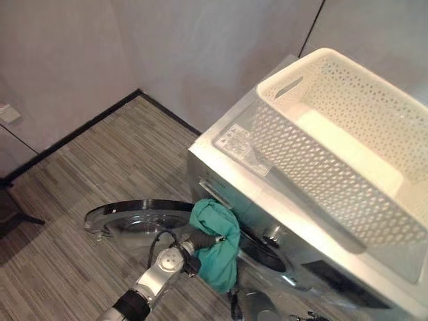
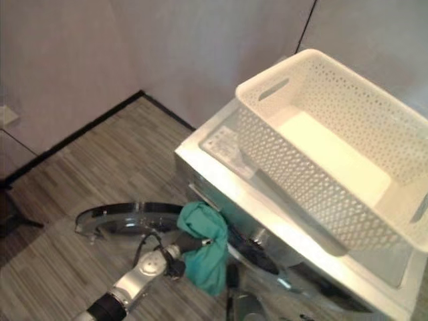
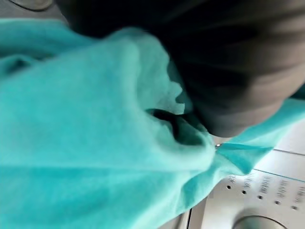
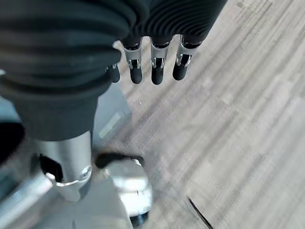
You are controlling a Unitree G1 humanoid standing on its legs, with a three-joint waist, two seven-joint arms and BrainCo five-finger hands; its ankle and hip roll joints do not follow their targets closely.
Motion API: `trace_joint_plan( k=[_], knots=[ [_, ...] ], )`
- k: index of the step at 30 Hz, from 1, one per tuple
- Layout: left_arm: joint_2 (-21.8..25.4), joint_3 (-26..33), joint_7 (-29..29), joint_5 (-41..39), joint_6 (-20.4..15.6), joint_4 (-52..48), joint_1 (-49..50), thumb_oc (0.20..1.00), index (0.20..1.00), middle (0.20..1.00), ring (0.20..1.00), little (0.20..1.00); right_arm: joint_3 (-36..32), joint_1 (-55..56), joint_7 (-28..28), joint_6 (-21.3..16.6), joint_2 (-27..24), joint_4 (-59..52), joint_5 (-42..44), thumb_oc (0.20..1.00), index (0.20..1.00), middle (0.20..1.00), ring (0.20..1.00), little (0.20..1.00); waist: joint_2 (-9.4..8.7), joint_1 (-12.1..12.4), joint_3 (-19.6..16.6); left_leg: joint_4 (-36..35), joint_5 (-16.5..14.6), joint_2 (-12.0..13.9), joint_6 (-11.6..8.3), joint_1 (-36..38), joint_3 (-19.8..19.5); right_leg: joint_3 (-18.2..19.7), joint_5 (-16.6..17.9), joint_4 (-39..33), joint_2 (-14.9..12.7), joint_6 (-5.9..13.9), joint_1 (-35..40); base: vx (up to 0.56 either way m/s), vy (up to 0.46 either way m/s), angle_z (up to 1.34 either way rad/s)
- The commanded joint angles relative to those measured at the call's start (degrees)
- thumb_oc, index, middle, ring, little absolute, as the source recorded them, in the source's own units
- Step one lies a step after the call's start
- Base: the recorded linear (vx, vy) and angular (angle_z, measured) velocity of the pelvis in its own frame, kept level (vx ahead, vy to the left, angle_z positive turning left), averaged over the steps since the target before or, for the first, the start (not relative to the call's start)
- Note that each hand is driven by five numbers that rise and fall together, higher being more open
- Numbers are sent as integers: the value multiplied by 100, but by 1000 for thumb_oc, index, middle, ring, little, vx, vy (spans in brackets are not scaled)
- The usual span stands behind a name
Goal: Grab the laundry basket,head to the washer,open it,put in the laundry and shut it.
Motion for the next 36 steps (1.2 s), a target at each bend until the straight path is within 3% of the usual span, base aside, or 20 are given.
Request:
trace_joint_plan(
  k=[1,7,11,17,19,21,24,31,36],
  knots=[
    [89,213,-129,13,-341,-544,204,200,200,200,200,200,58,246,24,67,-114,301,-187,1000,1000,1000,1000,1000,85,48,-417,-391,-382,-195,414,154,390,365,-284,-86,-665,691,60,-91,235,4],
    [144,190,-170,62,-305,-641,201,200,200,200,200,200,31,92,12,199,-124,471,-469,1000,1000,1000,1000,1000,12,83,-315,-17,-1047,-592,617,199,328,515,134,-291,-1150,923,45,-76,148,-9],
    [145,172,-178,71,-284,-697,123,200,200,200,200,200,55,40,8,273,-152,551,-636,1000,1000,1000,1000,1000,-41,70,-240,286,-1269,-704,670,122,305,578,208,-271,-1245,953,-11,-68,61,-11],
    [-92,-57,-108,-138,-342,-592,-274,200,200,200,200,200,121,117,23,360,35,788,-679,1000,1000,1000,1000,1000,-177,-80,300,1174,-1966,-949,882,-58,500,1122,383,17,-1288,1091,-554,-97,55,-27],
    [-166,-193,-60,-226,-351,-584,-521,200,200,200,200,200,140,90,-62,379,81,838,-682,1000,1000,1000,1000,1000,-233,-158,637,1756,-2261,-1076,1004,-422,516,1350,470,208,-1291,1116,-907,-185,62,-48],
    [-192,-240,-35,-256,-363,-556,-633,200,200,200,200,200,142,64,-76,379,85,843,-666,1000,1000,1000,1000,1000,-270,-176,722,2067,-2374,-1127,1043,-678,507,1425,492,293,-1301,1119,-1071,-166,32,-12],
    [-315,-401,153,-359,-403,-395,-1160,200,200,200,200,200,211,-71,-182,327,76,682,-478,1000,1000,1000,1000,1000,-438,-283,1042,3090,-2719,-1282,1163,-1632,412,1631,556,552,-1339,1076,-1651,-234,10,-19],
    [-583,-360,489,-515,-493,-99,-1594,200,200,200,200,200,246,-73,-355,174,75,305,-86,1000,1000,1000,1000,1000,-449,-357,1074,4083,-2961,-1345,1190,-2911,114,1644,557,917,-1307,978,-2512,-115,-42,8],
    [-779,-244,880,-563,-607,134,-2053,200,200,200,200,200,366,-136,-555,36,-47,-207,65,1000,1000,1000,1000,1000,-440,-427,1128,4326,-2889,-1341,1125,-3660,-23,1698,543,1186,-1226,901,-3244,-69,-66,14]
  ],
)
